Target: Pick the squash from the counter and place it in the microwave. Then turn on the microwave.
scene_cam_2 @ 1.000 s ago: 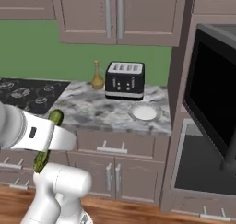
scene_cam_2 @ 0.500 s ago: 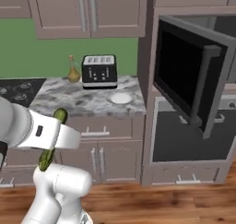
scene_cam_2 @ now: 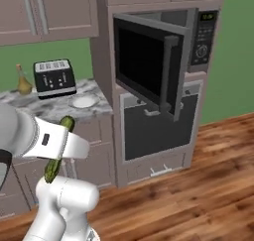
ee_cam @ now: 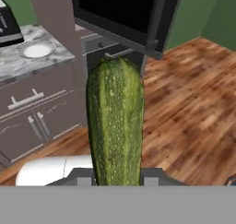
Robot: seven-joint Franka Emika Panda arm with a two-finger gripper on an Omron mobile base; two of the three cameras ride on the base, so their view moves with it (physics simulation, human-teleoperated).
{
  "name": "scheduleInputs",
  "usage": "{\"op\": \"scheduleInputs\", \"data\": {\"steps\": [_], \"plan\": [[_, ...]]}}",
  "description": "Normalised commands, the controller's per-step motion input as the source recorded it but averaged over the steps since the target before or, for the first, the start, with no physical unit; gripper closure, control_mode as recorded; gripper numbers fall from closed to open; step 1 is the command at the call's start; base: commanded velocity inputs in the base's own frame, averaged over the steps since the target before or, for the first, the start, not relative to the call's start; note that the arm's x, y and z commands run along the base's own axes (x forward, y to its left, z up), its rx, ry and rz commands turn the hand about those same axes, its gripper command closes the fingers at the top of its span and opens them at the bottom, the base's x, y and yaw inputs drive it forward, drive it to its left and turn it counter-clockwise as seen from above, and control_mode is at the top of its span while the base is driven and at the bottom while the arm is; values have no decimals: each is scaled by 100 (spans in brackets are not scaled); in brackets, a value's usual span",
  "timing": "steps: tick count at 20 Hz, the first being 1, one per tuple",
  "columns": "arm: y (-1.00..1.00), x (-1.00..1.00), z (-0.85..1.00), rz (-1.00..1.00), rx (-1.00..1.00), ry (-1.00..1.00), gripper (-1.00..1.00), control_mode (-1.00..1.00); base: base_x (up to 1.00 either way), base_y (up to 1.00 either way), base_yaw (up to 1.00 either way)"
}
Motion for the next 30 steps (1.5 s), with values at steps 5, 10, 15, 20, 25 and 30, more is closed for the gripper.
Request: {"op": "scheduleInputs", "data": {"steps": [5,10,15,20,25,30], "plan": [[0,0,0,0,0,0,100,100,-1,0,-57],[0,0,0,0,0,0,100,100,0,0,-56],[0,0,0,0,0,0,100,100,0,0,-55],[0,0,0,0,0,0,100,100,0,11,-39],[0,0,0,0,0,0,100,100,9,48,-23],[0,0,0,0,0,0,100,100,25,41,-17]]}}
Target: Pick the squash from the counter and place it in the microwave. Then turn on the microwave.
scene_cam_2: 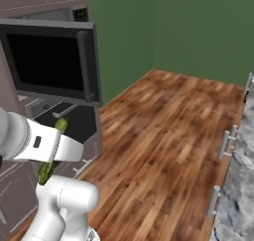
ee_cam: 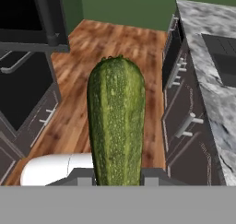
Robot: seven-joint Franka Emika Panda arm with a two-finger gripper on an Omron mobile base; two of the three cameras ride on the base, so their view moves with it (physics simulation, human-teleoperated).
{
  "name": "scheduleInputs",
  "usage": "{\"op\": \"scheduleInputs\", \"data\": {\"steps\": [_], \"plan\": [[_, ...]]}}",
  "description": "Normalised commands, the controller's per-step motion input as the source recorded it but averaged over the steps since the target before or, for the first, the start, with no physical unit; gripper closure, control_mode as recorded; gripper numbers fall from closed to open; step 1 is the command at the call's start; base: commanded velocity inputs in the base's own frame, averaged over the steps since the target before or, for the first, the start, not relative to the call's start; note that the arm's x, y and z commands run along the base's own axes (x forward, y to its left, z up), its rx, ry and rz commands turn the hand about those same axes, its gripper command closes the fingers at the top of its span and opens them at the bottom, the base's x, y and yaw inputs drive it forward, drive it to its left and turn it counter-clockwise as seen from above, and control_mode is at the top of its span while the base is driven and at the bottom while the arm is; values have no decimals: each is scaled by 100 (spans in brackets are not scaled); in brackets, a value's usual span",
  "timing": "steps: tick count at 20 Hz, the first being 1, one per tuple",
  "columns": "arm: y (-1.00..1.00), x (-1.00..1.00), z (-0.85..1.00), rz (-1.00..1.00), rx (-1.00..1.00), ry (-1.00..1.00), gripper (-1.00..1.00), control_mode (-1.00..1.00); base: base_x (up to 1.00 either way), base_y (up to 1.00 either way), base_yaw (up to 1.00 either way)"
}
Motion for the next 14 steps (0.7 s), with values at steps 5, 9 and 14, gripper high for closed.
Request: {"op": "scheduleInputs", "data": {"steps": [5,9,14], "plan": [[0,0,0,0,0,0,100,100,31,2,-26],[0,0,0,0,0,0,100,100,36,-11,-24],[0,0,0,0,0,0,100,100,49,-7,-18]]}}
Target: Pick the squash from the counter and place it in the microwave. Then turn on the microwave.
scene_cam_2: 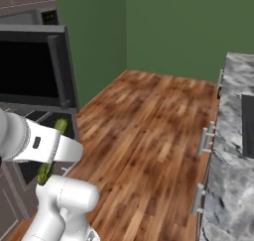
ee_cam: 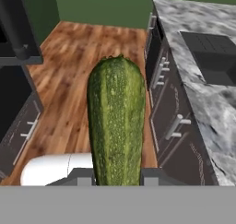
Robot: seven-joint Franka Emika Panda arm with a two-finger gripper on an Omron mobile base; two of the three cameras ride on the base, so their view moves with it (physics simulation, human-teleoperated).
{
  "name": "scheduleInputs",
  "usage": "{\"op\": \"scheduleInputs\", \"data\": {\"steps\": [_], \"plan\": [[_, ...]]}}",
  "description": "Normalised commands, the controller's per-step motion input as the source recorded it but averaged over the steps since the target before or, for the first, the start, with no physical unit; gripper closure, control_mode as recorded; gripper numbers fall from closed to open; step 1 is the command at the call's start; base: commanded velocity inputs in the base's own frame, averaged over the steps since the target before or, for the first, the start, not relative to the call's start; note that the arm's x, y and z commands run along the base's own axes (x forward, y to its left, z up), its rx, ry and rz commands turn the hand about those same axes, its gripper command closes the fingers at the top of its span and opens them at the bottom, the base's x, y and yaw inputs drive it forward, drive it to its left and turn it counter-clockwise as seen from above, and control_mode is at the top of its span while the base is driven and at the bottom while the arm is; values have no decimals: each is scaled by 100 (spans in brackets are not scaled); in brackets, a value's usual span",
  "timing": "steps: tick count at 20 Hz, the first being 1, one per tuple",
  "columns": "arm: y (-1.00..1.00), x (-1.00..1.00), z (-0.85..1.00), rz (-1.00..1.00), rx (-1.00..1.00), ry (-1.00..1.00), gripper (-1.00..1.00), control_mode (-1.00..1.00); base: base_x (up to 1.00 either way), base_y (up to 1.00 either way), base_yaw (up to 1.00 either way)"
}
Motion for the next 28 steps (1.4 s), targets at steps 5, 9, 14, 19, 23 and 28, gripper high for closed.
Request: {"op": "scheduleInputs", "data": {"steps": [5,9,14,19,23,28], "plan": [[0,0,0,0,0,0,100,100,64,-18,-11],[0,0,0,0,0,0,100,100,61,-27,-8],[0,0,0,0,0,0,100,100,57,-36,-3],[0,0,0,0,0,0,100,100,59,-40,-1],[0,0,0,0,0,0,100,100,58,-37,0],[0,0,0,0,0,0,100,100,61,-33,0]]}}
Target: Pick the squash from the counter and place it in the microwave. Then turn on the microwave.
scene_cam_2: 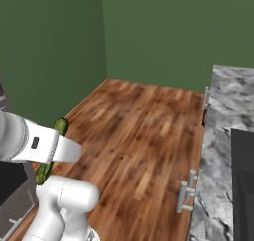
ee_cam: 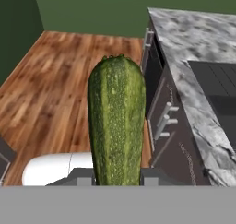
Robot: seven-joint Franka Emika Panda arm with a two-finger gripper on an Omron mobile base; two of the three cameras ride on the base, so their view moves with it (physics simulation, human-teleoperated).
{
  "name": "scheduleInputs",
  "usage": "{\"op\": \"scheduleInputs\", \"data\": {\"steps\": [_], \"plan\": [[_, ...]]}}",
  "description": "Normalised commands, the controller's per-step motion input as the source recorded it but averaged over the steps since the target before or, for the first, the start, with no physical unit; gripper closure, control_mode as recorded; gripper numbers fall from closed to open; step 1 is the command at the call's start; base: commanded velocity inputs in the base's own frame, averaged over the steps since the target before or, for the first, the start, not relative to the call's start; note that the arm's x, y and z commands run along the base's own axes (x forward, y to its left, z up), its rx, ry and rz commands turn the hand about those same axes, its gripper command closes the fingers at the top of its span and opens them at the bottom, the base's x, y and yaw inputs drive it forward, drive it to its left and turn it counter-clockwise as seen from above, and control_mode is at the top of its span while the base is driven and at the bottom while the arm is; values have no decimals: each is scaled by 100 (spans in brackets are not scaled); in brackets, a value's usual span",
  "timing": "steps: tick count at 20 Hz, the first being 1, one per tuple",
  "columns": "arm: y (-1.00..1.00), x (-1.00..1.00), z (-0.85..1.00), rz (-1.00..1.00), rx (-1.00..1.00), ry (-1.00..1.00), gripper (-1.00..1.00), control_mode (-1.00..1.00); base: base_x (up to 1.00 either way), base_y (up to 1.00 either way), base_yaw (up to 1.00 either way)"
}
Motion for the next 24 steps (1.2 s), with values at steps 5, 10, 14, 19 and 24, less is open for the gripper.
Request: {"op": "scheduleInputs", "data": {"steps": [5,10,14,19,24], "plan": [[0,0,0,0,0,0,100,100,61,-30,0],[0,0,0,0,0,0,100,100,64,-30,0],[0,0,0,0,0,0,100,100,63,-32,0],[0,0,0,0,0,0,100,100,43,-34,9],[0,0,0,0,0,0,100,100,0,-22,38]]}}
